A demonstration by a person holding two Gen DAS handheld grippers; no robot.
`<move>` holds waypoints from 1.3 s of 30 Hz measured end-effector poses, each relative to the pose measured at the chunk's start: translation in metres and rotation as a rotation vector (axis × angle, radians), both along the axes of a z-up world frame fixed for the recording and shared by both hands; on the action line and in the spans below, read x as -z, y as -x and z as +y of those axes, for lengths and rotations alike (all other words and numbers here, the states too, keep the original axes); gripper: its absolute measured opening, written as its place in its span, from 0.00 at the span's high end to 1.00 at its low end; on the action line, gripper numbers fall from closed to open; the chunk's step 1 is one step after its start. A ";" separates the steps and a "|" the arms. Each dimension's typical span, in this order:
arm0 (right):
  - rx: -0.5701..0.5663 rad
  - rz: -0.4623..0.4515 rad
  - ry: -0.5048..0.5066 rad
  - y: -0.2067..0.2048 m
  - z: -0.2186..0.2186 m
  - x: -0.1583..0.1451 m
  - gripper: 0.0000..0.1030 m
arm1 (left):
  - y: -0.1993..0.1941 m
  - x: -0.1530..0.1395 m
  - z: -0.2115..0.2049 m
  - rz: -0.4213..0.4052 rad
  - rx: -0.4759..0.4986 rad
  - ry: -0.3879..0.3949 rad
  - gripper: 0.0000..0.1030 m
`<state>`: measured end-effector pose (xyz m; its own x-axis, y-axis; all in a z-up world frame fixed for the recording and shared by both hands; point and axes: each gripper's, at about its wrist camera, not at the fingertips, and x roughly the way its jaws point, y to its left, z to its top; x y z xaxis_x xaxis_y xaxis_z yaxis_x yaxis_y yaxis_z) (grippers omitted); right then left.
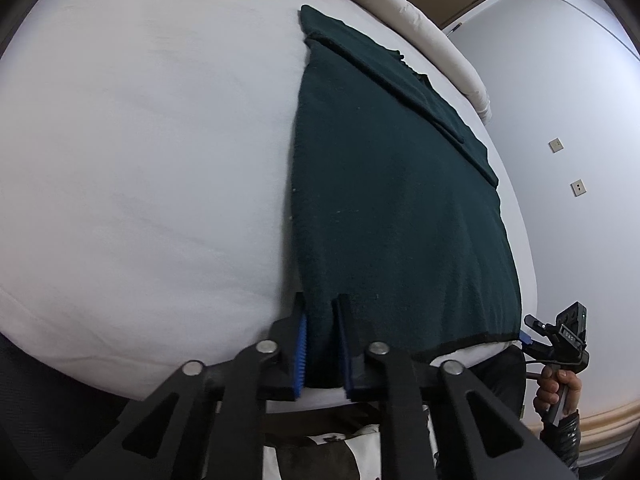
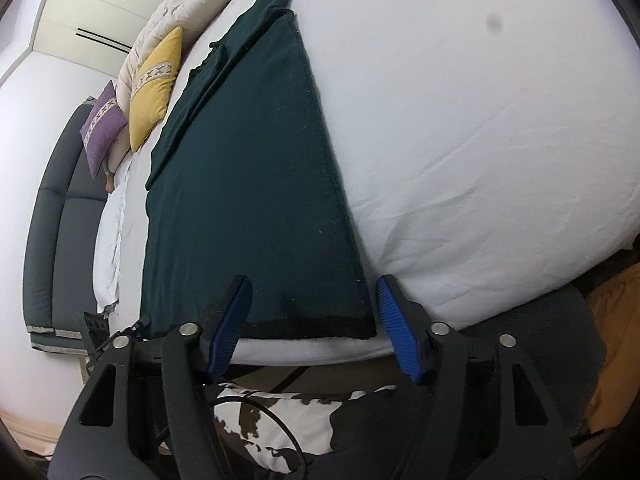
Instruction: Fold small clothes
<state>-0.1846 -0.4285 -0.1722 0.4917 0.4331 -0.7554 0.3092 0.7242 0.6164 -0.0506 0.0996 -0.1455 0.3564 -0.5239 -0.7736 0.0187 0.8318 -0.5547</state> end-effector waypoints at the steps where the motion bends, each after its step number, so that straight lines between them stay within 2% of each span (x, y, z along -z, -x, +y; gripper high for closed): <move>1: -0.002 0.002 -0.003 -0.001 0.000 0.001 0.54 | 0.000 0.000 0.000 0.000 0.001 -0.001 0.90; 7: 0.000 0.005 -0.021 0.000 0.002 0.007 0.76 | 0.002 -0.005 -0.002 -0.008 0.015 -0.018 0.93; 9: 0.003 0.005 -0.021 0.001 0.001 0.008 0.90 | 0.003 -0.006 -0.003 -0.013 0.020 -0.023 0.93; 11: 0.005 -0.004 -0.015 0.002 0.001 0.006 0.92 | 0.004 -0.008 -0.004 -0.017 0.024 -0.024 0.93; 22: 0.044 -0.094 -0.027 0.007 -0.012 -0.011 0.95 | 0.008 -0.020 0.000 -0.054 0.008 0.036 0.94; 30: 0.061 -0.232 -0.087 -0.009 -0.016 -0.060 0.95 | -0.004 -0.058 0.007 -0.125 -0.006 0.161 0.94; 39: 0.092 -0.338 -0.134 -0.065 -0.026 -0.115 0.95 | -0.049 -0.088 0.018 -0.163 -0.082 0.340 0.94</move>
<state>-0.1192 -0.4548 -0.0575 0.7454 0.4593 -0.4832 0.1319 0.6088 0.7823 -0.0016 0.1178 -0.0577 0.5115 -0.7054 -0.4906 0.0707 0.6036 -0.7942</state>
